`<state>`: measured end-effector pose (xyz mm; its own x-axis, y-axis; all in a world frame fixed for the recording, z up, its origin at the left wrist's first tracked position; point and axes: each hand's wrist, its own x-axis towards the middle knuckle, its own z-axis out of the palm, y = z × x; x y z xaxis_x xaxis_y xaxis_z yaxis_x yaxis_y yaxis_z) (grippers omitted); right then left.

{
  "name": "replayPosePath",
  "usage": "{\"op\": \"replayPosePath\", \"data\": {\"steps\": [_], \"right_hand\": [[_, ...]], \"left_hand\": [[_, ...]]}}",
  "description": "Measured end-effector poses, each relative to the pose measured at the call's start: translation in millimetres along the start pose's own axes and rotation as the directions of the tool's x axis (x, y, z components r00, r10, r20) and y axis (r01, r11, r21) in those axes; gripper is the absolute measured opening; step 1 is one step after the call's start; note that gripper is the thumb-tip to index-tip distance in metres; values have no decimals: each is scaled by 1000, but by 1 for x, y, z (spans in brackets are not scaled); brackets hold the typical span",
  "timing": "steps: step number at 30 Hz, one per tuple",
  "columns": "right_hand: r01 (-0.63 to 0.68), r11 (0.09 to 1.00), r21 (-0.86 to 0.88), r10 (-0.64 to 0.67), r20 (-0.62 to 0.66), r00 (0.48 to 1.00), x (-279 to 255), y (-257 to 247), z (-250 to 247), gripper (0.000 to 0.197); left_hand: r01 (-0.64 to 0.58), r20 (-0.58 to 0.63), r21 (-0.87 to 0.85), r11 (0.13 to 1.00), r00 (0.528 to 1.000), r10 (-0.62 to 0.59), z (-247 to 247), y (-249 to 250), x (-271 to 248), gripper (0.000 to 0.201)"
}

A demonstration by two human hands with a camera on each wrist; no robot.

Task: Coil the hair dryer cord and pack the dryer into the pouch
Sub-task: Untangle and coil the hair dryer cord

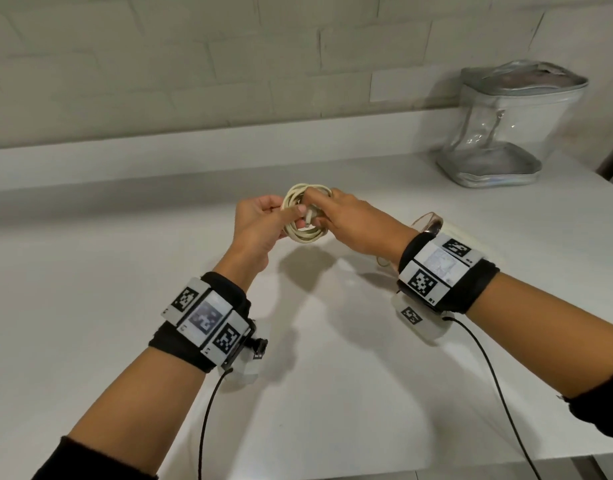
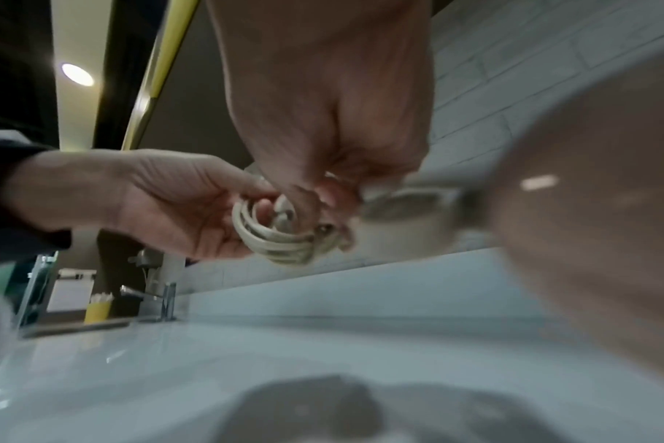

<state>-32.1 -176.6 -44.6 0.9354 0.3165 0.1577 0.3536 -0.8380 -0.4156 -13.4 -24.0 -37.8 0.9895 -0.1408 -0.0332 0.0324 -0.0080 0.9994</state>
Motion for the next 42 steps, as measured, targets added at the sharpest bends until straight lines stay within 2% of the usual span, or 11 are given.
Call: {"op": "replayPosePath", "data": {"steps": [10,16,20,24,28,30,32,34,36,38,42], "right_hand": [[-37,994,-104,24,-116,993,-7,-12,-4,25],[10,855,519,94,-173,980,-7,-9,-7,38],[-173,845,506,214,-23,977,1,-2,-6,62],[-166,946,280,197,-88,976,13,-3,2,34],[-171,904,391,262,-194,945,20,2,18,18],[-207,861,465,319,-176,931,24,3,25,21],[-277,627,728,402,2,916,24,1,22,32],[-347,163,923,299,289,910,20,-1,14,32],[-392,-189,901,154,421,894,11,-2,6,29],[-381,-380,843,147,462,875,8,1,4,28],[-388,-460,799,236,531,814,7,6,7,24]], "left_hand": [[-106,-54,-100,989,993,101,17,-19,-2,28],[1,-46,-218,976,999,-11,14,-15,-3,25],[44,-29,-190,981,998,-50,17,-15,-1,27],[26,2,-90,996,1000,-26,21,-19,0,25],[-11,100,-91,996,995,20,28,-12,-9,7],[24,61,-117,993,998,-17,32,-11,-10,19],[103,6,-207,973,995,-105,33,-13,-8,22],[170,-5,-284,943,984,-179,31,-14,-7,23],[211,12,-323,923,976,-219,29,-14,-7,24],[238,19,-354,904,969,-248,29,-12,-8,23],[298,21,-394,869,948,-316,29,-14,-9,23]]}}
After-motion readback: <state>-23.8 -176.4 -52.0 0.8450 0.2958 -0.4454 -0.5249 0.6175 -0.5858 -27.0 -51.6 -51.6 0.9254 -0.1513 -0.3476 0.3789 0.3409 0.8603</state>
